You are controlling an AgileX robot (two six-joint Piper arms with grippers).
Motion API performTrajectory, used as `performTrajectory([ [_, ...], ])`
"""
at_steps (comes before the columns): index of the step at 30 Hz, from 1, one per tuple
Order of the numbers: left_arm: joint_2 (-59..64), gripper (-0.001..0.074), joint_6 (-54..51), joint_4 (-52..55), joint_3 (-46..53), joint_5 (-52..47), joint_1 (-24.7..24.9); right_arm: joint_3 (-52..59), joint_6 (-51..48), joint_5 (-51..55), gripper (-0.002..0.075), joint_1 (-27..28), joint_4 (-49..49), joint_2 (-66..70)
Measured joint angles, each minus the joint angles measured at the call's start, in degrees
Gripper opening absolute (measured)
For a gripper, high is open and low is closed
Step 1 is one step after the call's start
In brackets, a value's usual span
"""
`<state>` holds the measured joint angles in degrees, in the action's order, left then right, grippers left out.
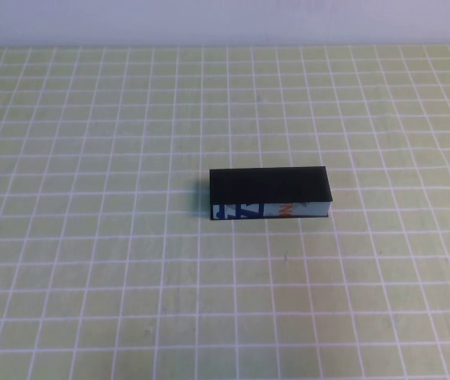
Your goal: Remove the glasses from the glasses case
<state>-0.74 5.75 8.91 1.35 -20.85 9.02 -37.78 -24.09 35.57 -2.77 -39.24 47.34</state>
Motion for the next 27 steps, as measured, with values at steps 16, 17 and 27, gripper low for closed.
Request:
performTrajectory([
  [16,0.0,-0.0004,0.0,0.0,0.0,0.6,0.0,-1.1,-16.4,1.8,-0.0018,-0.1,-14.4,5.0],
  [17,0.0,-0.0004,0.0,0.0,0.0,1.1,0.0,-1.1,-16.4,1.8,-0.0018,-0.1,-14.5,5.0],
  [27,0.0,-0.0004,0.0,-0.8,0.0,5.0,0.0,-1.1,-16.6,1.9,-0.0018,-0.1,-14.6,5.0],
])
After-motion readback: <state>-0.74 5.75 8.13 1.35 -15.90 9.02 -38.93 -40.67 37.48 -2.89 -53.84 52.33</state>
